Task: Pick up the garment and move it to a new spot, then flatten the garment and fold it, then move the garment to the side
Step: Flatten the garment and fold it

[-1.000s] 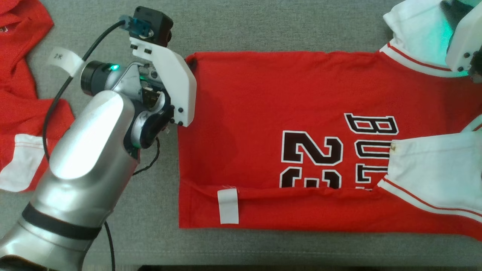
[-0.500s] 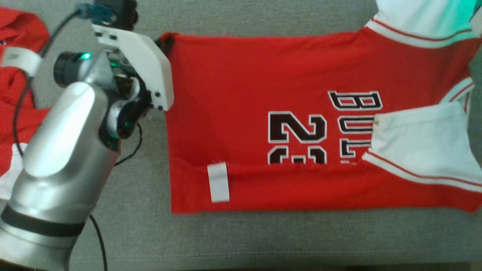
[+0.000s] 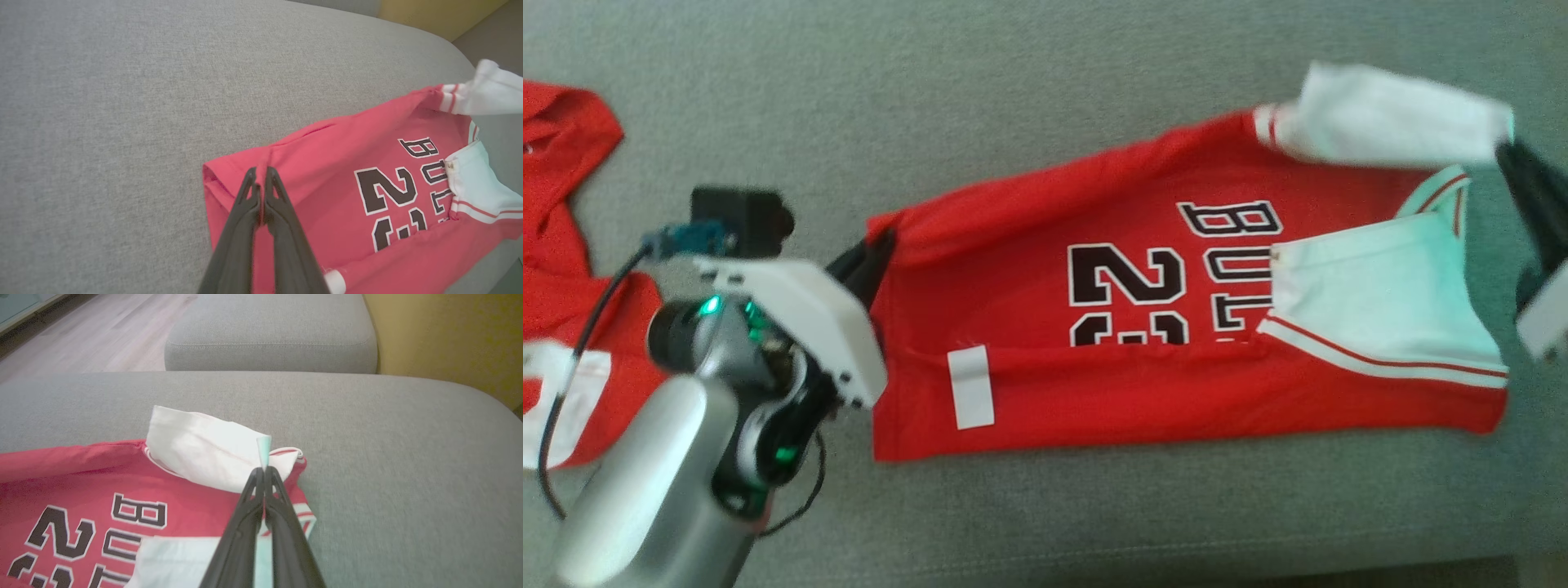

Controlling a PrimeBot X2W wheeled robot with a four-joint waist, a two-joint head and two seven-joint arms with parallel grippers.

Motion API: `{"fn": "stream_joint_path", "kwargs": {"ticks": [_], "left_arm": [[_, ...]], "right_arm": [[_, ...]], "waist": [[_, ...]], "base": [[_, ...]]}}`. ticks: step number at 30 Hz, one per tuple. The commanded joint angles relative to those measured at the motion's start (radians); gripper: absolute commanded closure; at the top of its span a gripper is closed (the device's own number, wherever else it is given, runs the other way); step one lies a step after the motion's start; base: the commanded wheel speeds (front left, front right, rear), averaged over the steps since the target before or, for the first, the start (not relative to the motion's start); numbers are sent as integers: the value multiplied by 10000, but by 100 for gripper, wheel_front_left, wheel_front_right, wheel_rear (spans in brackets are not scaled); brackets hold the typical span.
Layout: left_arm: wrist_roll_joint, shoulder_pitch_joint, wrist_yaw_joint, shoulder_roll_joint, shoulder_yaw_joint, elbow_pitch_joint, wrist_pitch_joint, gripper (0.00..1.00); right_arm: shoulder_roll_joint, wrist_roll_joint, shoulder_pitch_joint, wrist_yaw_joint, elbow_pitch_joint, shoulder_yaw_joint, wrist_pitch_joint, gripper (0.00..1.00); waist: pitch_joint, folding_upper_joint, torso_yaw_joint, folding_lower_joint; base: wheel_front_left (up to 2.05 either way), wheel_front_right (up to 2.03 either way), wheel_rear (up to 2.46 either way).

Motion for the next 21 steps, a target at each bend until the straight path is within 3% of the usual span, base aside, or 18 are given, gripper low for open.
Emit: {"fn": "stream_joint_path", "kwargs": {"ticks": [1,11,21], "left_arm": [[-28,-91,104,495,596,-515,-101,100],[-431,1252,400,826,1065,-1172,-319,100],[-499,1768,226,1224,868,-1542,-22,100]], "right_arm": [[-46,-33,322,75,-657,-193,77,100],[896,-128,2356,75,-1829,-823,604,100],[1022,-222,2764,75,-1763,-723,1378,100]], "waist": [[-166,0,-160,0],[-573,0,-532,0],[-700,0,-624,0]], "base": [[0,0,0],[0,0,0],[0,0,0]]}}
